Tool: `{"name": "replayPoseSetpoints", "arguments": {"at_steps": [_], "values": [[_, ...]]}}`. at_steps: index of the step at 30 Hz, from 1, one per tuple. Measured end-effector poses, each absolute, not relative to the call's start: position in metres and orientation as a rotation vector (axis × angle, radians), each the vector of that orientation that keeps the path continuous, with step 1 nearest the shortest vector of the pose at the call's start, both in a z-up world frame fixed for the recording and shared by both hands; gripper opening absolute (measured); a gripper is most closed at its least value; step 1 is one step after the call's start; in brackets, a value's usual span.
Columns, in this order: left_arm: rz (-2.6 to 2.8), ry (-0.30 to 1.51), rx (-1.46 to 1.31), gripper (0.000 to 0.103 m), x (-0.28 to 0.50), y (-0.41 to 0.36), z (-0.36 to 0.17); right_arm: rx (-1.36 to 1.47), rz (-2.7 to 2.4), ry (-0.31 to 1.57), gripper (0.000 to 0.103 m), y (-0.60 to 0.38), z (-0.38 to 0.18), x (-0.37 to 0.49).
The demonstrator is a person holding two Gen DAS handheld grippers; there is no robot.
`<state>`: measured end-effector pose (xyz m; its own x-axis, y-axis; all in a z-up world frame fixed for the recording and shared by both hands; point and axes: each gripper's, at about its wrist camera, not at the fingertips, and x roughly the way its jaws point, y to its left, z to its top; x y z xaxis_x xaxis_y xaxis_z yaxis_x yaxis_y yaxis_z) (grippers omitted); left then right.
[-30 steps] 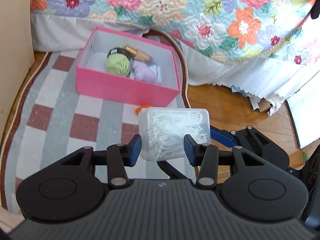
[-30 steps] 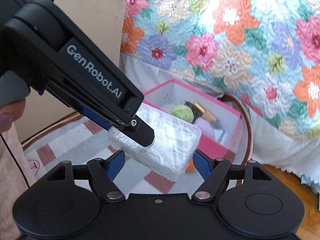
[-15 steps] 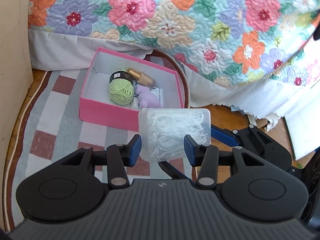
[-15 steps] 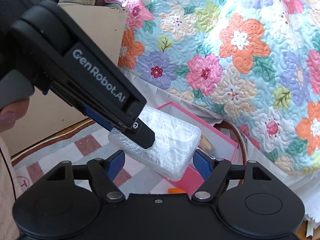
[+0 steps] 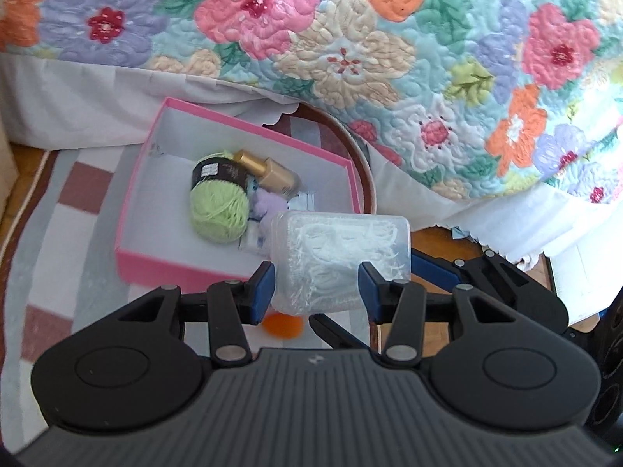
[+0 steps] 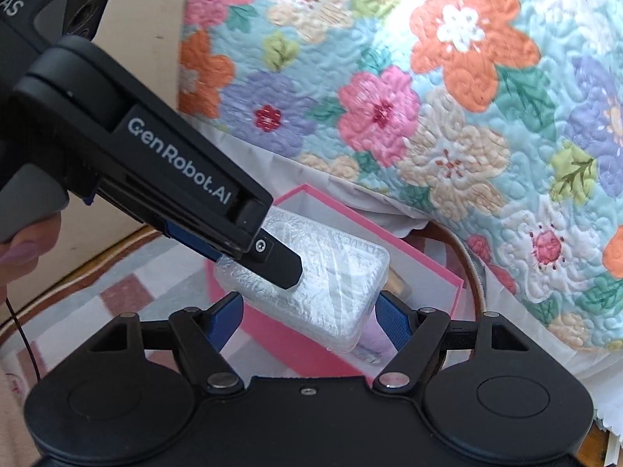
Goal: Organize objects
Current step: 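Carry the floss box with the left tool over the pink box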
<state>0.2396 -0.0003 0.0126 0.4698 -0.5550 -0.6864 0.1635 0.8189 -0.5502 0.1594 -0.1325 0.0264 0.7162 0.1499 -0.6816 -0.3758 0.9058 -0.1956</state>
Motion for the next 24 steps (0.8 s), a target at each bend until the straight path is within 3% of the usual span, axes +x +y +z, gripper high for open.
{"name": "replayPoseSetpoints", "arguments": {"at_steps": [11, 24], "values": [[-0.439, 1.069, -0.543, 0.045, 0.335, -0.024, -0.050, -0.216, 0.283, 0.820, 0.079, -0.176, -0.020, 0.256], [-0.386, 1.150, -0.586, 0.045, 0.383, -0.047, -0.117, -0.112, 0.252, 0.962, 0.078, -0.203, -0.080, 0.314]]}}
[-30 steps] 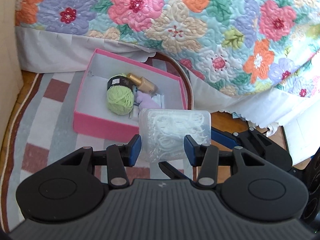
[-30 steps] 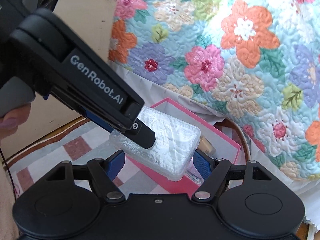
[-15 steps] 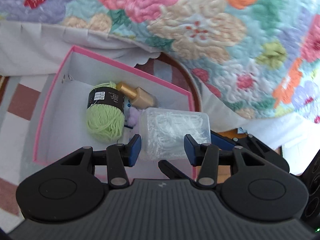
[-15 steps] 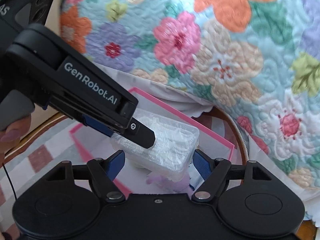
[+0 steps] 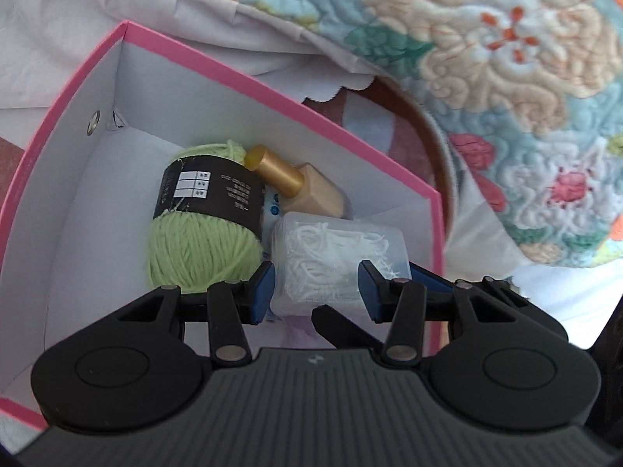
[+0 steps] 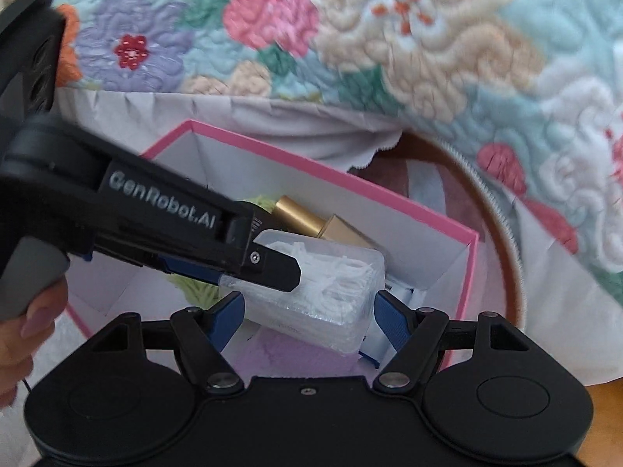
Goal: Organize objects
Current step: 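Carry the floss box with the left tool over the pink box, then lower the floss box into the pink box and open the left tool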
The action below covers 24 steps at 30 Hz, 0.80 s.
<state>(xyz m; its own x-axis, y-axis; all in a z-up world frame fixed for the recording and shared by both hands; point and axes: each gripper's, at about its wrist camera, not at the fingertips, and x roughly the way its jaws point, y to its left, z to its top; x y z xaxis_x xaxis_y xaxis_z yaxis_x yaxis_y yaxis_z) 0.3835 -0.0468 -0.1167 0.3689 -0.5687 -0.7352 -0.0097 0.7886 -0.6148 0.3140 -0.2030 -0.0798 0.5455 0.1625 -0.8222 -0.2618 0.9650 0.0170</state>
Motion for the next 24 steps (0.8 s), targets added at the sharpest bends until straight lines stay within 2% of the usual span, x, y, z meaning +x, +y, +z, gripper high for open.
{"name": "replayPoseSetpoints", "arguments": {"at_steps": [7, 14, 18, 24], "values": [[-0.367, 1.137, -0.577, 0.043, 0.393, -0.050, -0.129, 0.012, 0.273, 0.977, 0.077, -0.225, -0.095, 0.332], [-0.359, 1.081, -0.521, 0.043, 0.387, -0.057, -0.125, -0.095, 0.236, 0.971, 0.074, -0.212, -0.107, 0.330], [-0.372, 1.063, -0.491, 0.043, 0.370, -0.057, -0.110, -0.112, 0.198, 0.914, 0.076, -0.213, -0.099, 0.311], [-0.377, 1.037, -0.427, 0.045, 0.333, -0.065, -0.084, 0.030, 0.236, 0.836, 0.076, -0.223, -0.079, 0.272]]}}
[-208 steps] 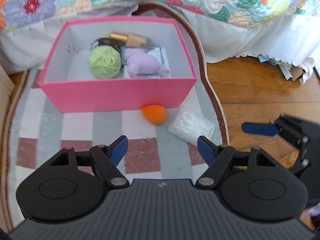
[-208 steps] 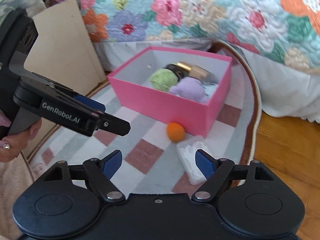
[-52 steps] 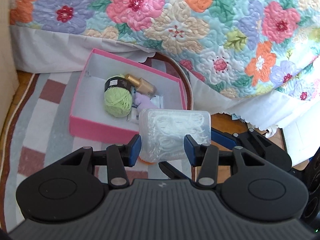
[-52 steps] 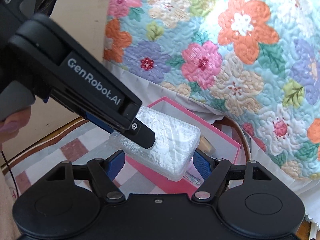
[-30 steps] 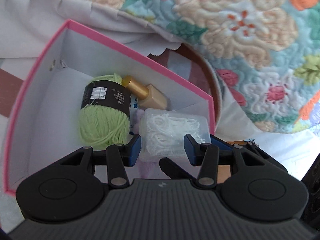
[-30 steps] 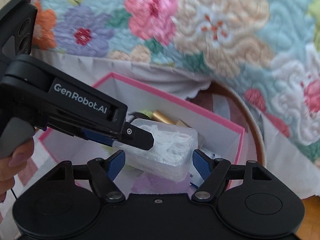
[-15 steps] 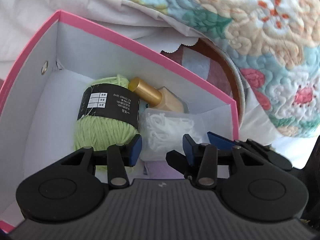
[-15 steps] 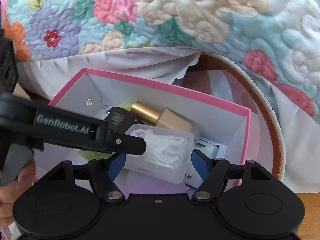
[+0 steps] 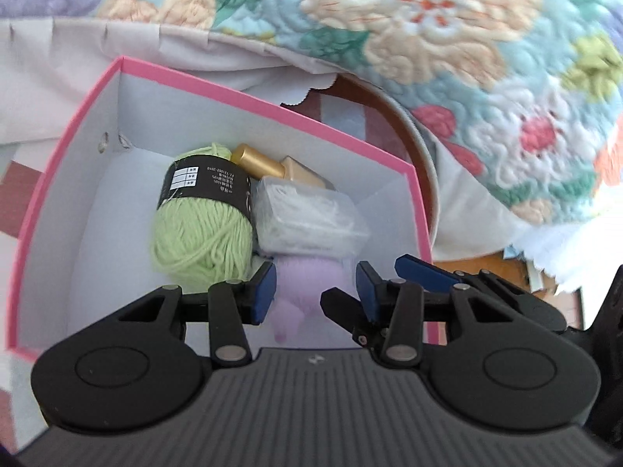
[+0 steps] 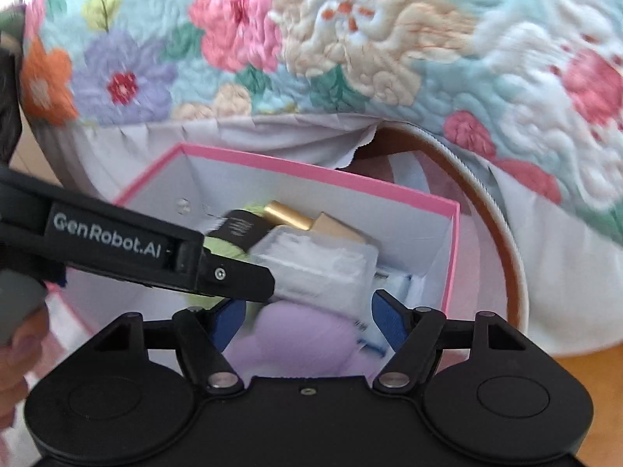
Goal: Organize objects
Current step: 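Lower the floss box into the pink box and open the left tool, then move the open left tool toward the orange makeup sponge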
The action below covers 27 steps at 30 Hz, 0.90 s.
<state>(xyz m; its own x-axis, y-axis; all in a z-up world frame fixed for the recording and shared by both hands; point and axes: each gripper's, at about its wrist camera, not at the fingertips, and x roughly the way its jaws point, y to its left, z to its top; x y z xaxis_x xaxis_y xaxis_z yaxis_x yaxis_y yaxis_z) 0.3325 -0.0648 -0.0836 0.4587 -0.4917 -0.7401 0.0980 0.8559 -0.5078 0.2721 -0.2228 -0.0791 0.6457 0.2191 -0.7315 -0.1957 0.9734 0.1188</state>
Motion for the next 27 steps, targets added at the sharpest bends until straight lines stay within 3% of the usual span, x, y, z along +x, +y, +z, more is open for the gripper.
{"name": "replayPoseSetpoints", "arguments": {"at_steps": [7, 27], "values": [[-0.337, 1.056, -0.318, 0.055, 0.299, -0.057, -0.041, -0.004, 0.263, 0.825, 0.076, -0.206, -0.046, 0.238], [-0.337, 1.075, -0.241, 0.065, 0.194, -0.008, 0.056, -0.089, 0.271, 0.801, 0.076, -0.168, 0.054, 0.135]]}}
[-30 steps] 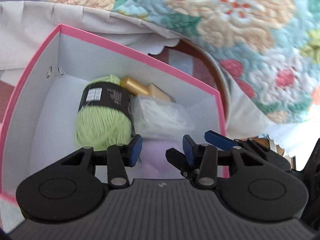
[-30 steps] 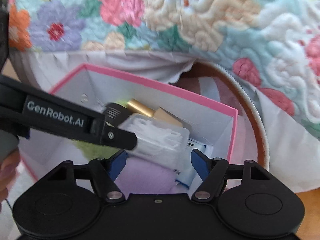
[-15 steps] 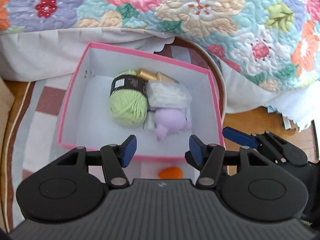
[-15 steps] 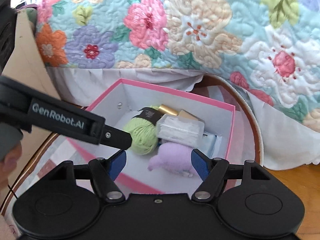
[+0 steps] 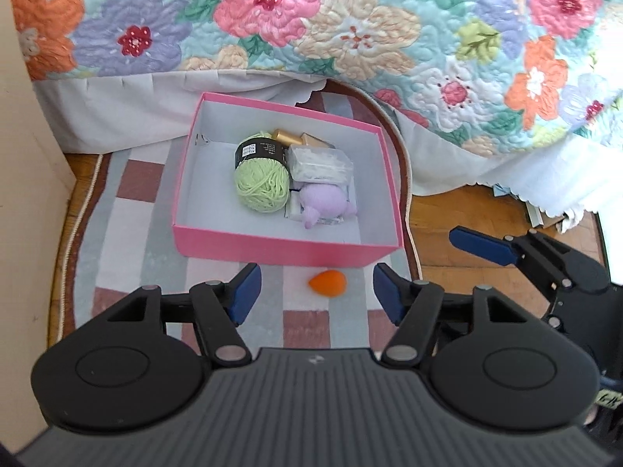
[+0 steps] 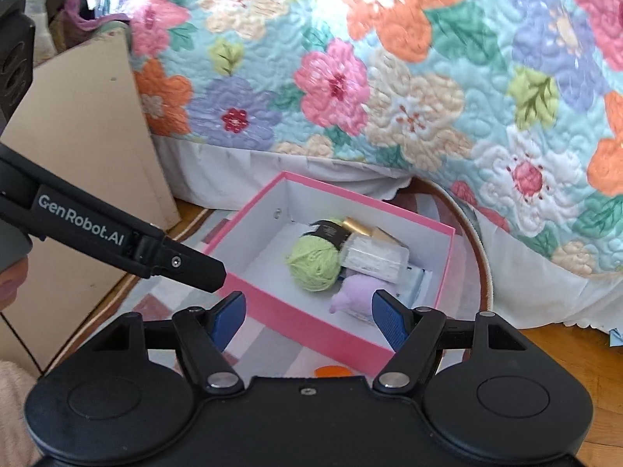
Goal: Organize objects
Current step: 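Move the open left tool toward the orange makeup sponge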
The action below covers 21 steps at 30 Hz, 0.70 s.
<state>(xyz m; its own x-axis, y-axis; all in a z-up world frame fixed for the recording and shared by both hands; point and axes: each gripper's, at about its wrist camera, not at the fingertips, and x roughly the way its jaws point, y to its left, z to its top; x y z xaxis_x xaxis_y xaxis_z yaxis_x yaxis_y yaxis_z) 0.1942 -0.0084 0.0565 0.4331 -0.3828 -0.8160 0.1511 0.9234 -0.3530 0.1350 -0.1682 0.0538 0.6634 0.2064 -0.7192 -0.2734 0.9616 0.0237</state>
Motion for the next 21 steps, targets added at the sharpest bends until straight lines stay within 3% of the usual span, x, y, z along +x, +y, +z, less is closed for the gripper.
{"name": "replayPoseSetpoints", "arguments": {"at_steps": [11, 21], "values": [[-0.338, 1.055, -0.173, 0.072, 0.140, -0.002, 0.073, -0.148, 0.322, 0.794, 0.078, -0.153, 0.072, 0.082], [-0.352, 1.106, -0.128, 0.075, 0.107, -0.008, 0.047, -0.128, 0.361, 0.821, 0.085, -0.150, 0.053, 0.044]]}}
